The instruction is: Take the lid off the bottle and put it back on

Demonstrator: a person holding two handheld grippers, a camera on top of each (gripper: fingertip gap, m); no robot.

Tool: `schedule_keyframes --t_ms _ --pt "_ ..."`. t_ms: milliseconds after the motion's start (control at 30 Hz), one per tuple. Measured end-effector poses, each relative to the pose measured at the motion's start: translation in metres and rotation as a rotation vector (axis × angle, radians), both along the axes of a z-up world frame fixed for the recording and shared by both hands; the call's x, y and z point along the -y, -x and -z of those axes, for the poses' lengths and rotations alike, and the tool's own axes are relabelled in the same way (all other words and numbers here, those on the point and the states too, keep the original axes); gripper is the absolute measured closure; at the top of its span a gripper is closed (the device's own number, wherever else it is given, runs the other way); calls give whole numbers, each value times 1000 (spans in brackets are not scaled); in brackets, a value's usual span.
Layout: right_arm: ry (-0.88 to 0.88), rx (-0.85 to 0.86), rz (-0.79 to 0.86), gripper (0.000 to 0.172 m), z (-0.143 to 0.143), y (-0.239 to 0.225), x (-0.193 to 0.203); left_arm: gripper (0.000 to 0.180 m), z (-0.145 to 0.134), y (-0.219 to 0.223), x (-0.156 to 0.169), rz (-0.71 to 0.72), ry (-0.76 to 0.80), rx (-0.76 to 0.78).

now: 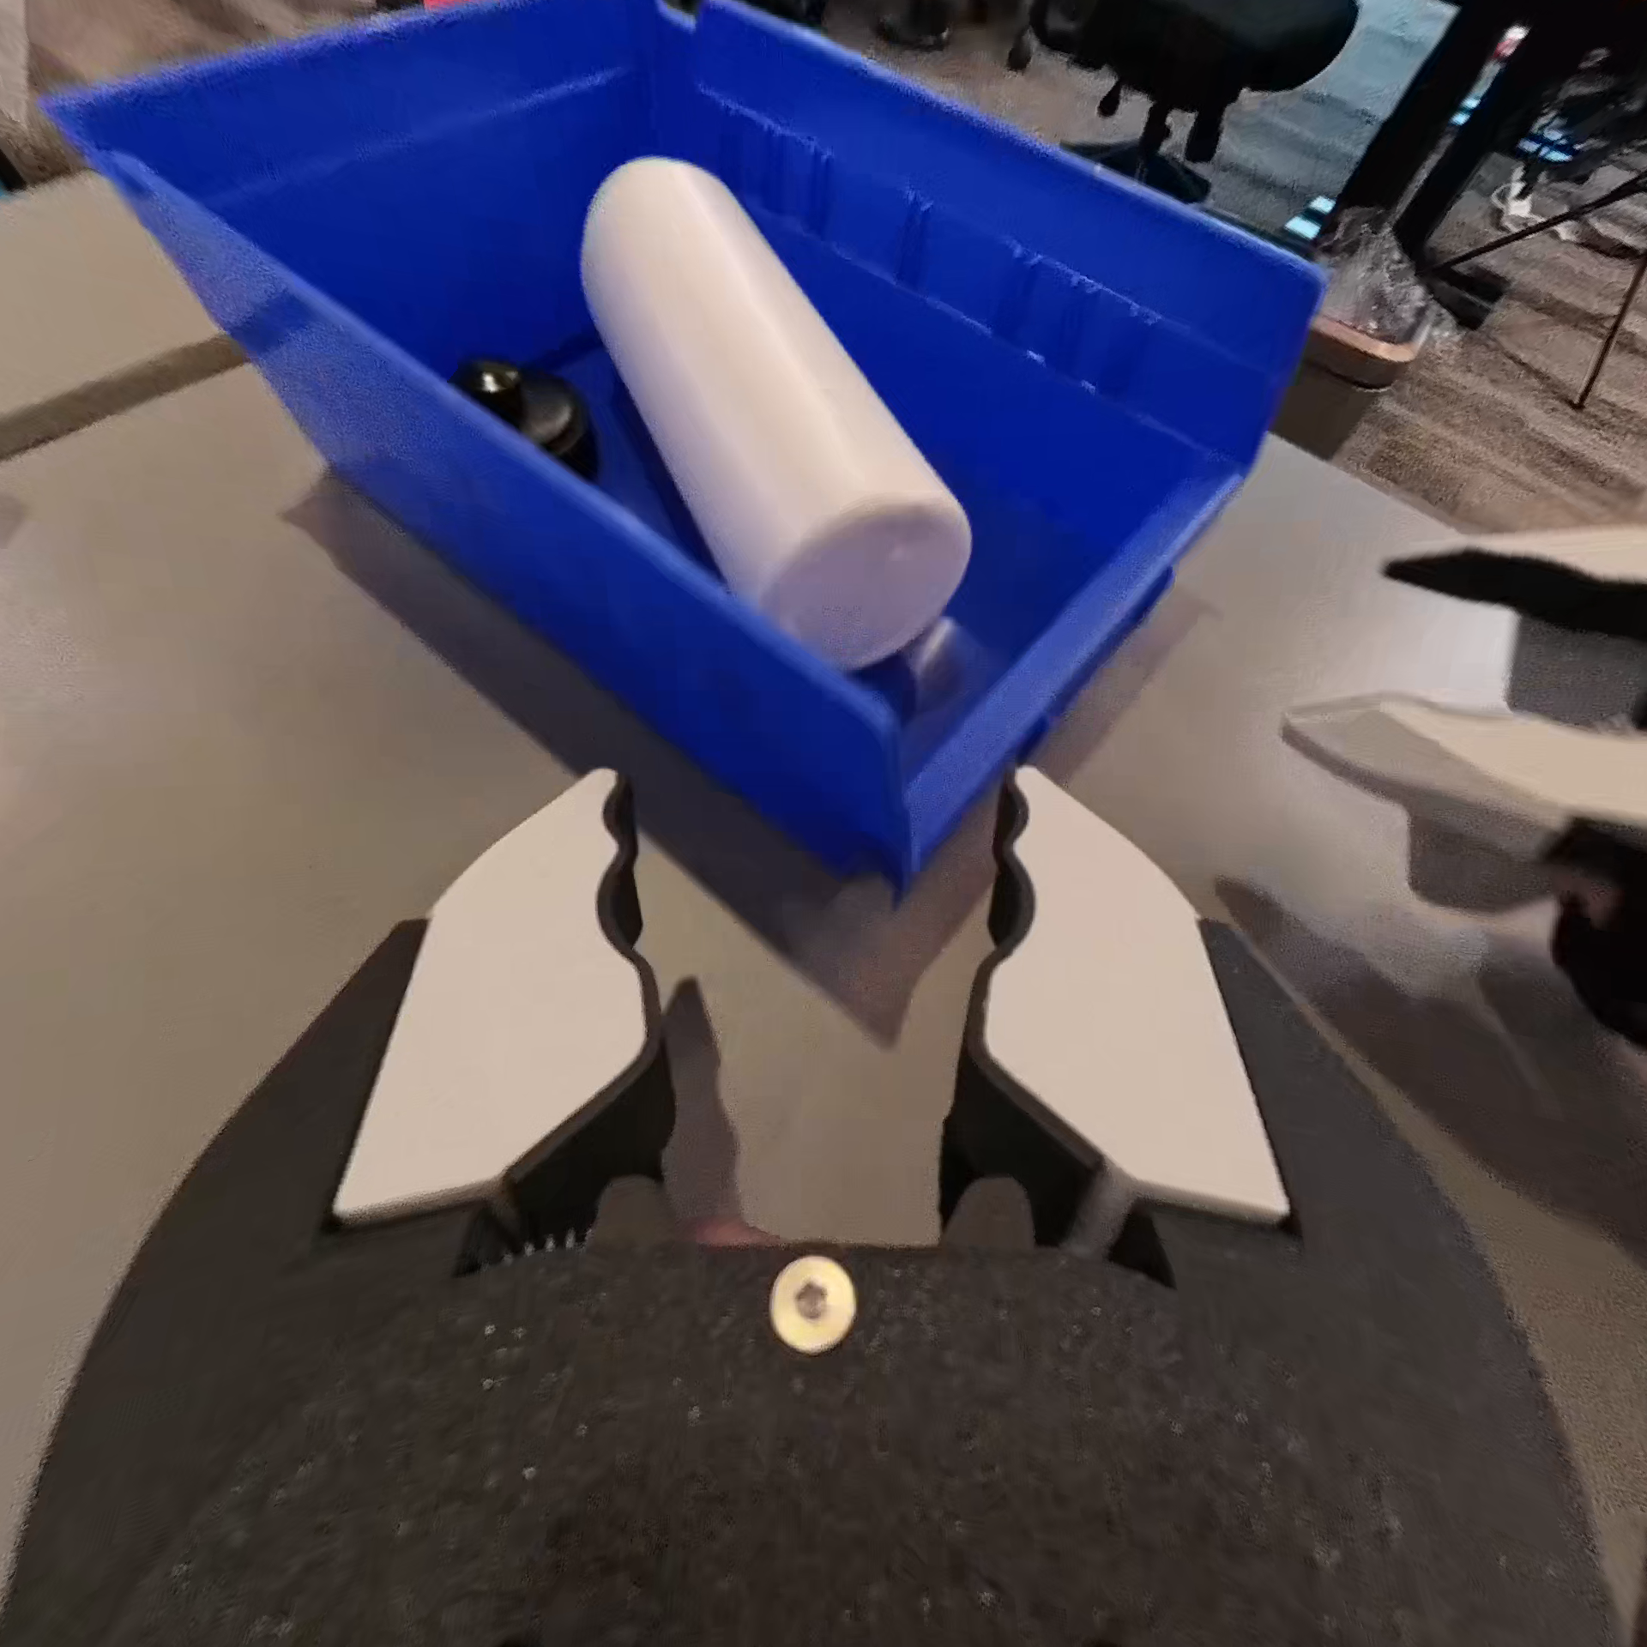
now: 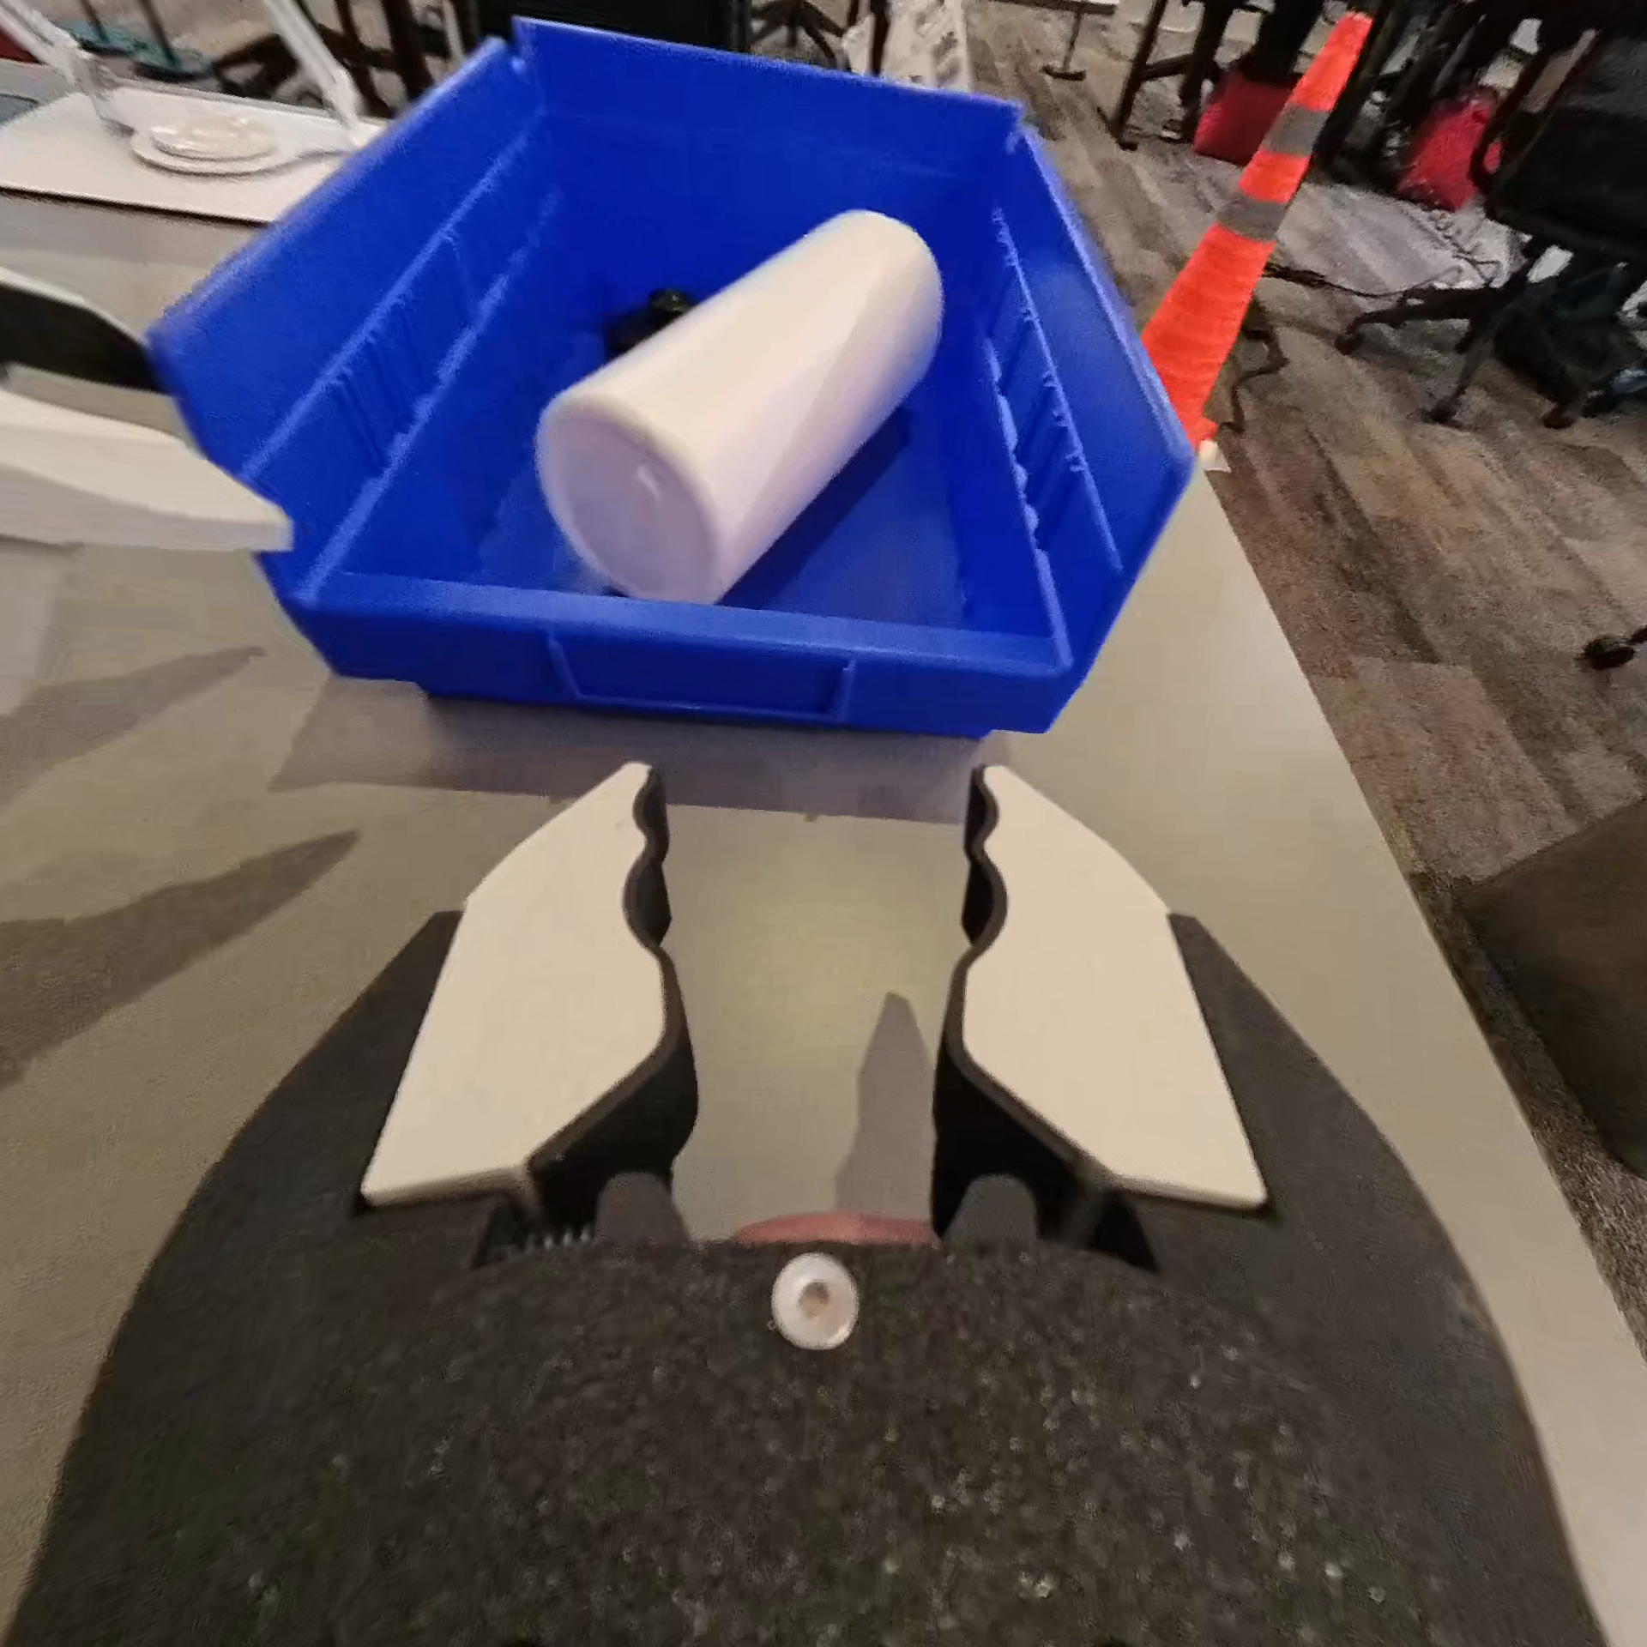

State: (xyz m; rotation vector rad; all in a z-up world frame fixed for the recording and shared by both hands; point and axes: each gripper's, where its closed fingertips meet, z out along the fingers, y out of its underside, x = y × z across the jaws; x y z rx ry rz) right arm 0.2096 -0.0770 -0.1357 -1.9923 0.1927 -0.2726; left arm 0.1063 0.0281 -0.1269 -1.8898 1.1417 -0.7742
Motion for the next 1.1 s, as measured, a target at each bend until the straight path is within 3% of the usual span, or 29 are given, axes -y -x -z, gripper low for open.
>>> schedule_keyframes --t_ms 67,167,300,367,533,600,633,767,1100 --pt "8 -12 77 103 3 -12 2 108 5 -22 -6 -22 63 23" --pt "13 -41 175 101 7 -26 6 134 5 -24 -18 -115 73 58" --pt "-11 -79 182 102 4 -25 -1 166 4 14 -39 -289 -111 -79" --pt "-17 -105 160 103 4 -17 -6 175 4 36 -40 -355 -104 -47" --pt "-50 -108 104 110 -4 11 -18 177 3 58 -18 -346 -59 -4" --pt "-66 -164 144 155 -8 15 -16 177 3 70 -16 -369 -75 -15" --pt "-60 -168 166 166 -10 16 -14 177 3 76 -16 -369 -62 -2" --pt "-85 -140 141 168 -20 44 -22 176 2 113 -15 -373 -89 26" --pt "-158 -84 -149 167 -32 202 -110 176 -24 291 -61 -667 -209 57"
